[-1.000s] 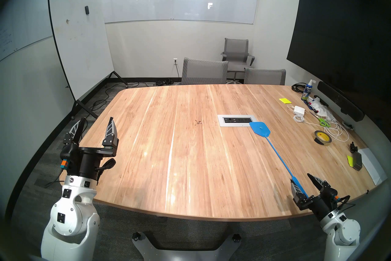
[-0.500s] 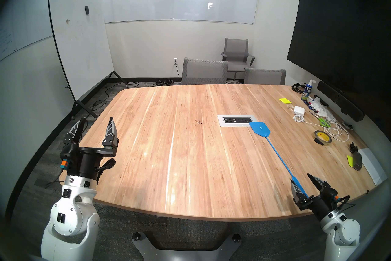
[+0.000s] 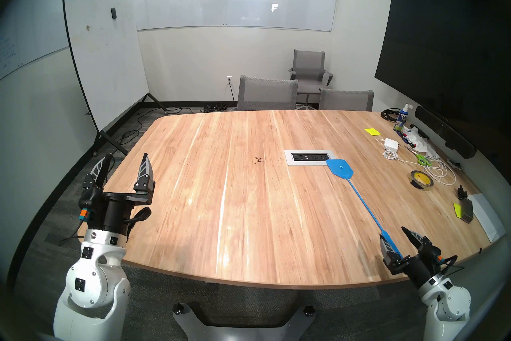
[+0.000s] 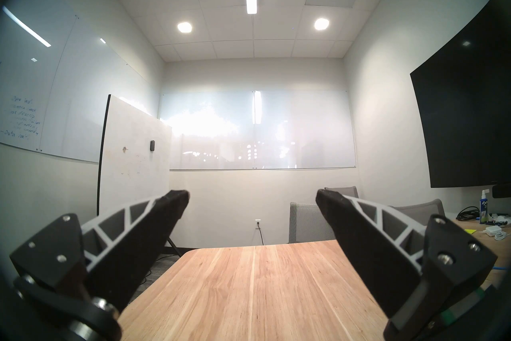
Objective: Swat a bug on table
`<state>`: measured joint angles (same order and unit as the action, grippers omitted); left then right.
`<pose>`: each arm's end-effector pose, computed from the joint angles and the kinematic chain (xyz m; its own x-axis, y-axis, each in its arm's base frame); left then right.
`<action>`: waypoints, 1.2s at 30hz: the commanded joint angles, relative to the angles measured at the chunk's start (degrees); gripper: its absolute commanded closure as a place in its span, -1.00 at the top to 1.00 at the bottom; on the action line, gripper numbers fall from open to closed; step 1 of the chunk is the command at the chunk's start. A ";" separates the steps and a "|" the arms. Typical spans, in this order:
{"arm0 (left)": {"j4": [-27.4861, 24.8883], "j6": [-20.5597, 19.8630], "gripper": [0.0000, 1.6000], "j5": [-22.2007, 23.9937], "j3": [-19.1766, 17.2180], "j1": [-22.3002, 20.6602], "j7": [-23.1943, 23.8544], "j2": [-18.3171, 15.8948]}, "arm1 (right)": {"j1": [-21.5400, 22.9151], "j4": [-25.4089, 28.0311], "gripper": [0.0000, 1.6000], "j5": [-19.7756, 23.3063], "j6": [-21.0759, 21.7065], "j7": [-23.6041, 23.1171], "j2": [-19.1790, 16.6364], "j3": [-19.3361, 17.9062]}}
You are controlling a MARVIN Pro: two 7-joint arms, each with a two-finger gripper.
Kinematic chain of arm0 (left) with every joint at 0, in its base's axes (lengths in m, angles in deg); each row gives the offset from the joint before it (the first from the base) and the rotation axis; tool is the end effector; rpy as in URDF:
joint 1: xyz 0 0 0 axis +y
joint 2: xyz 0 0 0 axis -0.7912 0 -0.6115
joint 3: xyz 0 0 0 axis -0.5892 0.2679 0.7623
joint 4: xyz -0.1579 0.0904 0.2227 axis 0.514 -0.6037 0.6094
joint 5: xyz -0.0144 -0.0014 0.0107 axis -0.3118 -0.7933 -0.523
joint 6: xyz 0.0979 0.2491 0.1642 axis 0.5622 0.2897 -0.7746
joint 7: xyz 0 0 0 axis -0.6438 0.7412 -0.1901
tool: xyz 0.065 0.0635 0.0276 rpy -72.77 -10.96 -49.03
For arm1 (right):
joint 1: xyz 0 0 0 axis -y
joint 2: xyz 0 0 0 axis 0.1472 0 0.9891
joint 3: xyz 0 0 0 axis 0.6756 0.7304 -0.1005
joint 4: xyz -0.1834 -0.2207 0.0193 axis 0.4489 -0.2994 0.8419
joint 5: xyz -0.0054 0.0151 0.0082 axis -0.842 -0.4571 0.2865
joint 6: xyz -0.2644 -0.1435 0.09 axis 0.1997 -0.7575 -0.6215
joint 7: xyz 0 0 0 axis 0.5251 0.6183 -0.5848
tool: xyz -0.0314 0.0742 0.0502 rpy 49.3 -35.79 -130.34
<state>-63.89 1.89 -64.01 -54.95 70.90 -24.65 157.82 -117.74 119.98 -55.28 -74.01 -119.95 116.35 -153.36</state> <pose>0.2597 0.0333 -0.1968 -0.4097 -0.0346 0.9116 0.0462 -0.9988 -0.0172 0.1939 -0.2535 -0.3208 0.1157 0.1474 0.9823 0.1559 -0.9794 0.1286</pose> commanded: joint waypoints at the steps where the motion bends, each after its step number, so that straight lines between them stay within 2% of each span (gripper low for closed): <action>1: -1.09 0.07 1.00 -0.01 0.04 -0.06 0.03 -0.01 | -0.32 1.91 1.00 -2.05 0.13 1.05 -0.22 0.22; 14: -1.04 0.11 1.00 -0.01 0.04 -0.08 0.03 -0.01 | -0.29 7.04 1.00 -4.52 7.17 1.92 -2.24 -0.53; 15: -1.03 0.12 1.00 -0.01 0.04 -0.09 0.03 -0.01 | -0.14 8.07 1.00 -4.70 10.14 1.95 -3.11 -0.52; 16: -1.02 0.13 1.00 -0.01 0.04 -0.10 0.03 -0.01 | -0.26 8.68 1.00 -7.09 10.50 2.71 -4.13 -0.35; 17: -1.02 0.13 1.00 -0.01 0.04 -0.10 0.03 -0.01 | -0.26 8.68 1.00 -7.09 10.50 2.71 -4.13 -0.35; 18: -1.02 0.13 1.00 -0.01 0.04 -0.10 0.03 -0.01 | 0.31 8.93 1.00 -5.21 12.80 2.28 -3.95 -0.30; 20: -0.99 0.15 1.00 -0.01 0.04 -0.11 0.03 -0.01 | 1.85 9.42 1.00 -5.25 16.82 2.08 -5.77 -0.25; 25: -0.96 0.17 1.00 -0.01 0.04 -0.13 0.04 -0.01 | 3.72 9.92 1.00 -5.30 20.79 2.36 -7.70 -0.41; 26: -0.96 0.17 1.00 -0.01 0.04 -0.13 0.04 -0.01 | 4.68 10.15 1.00 -4.83 23.38 2.09 -8.48 -0.50; 28: -0.95 0.17 1.00 -0.01 0.04 -0.14 0.04 -0.01 | 5.03 9.88 1.00 -4.37 23.70 1.86 -9.01 -0.43; 30: -0.97 0.16 1.00 -0.01 0.04 -0.13 0.04 0.00 | 6.41 9.75 1.00 -3.60 27.96 1.23 -10.47 -0.41; 36: -0.96 0.17 1.00 -0.01 0.04 -0.13 0.04 0.00 | 9.58 7.63 1.00 -2.63 33.58 0.49 -13.53 0.38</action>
<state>-63.80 1.90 -64.00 -54.96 70.89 -24.65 157.84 -113.14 128.34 -59.63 -45.95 -118.41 107.91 -153.48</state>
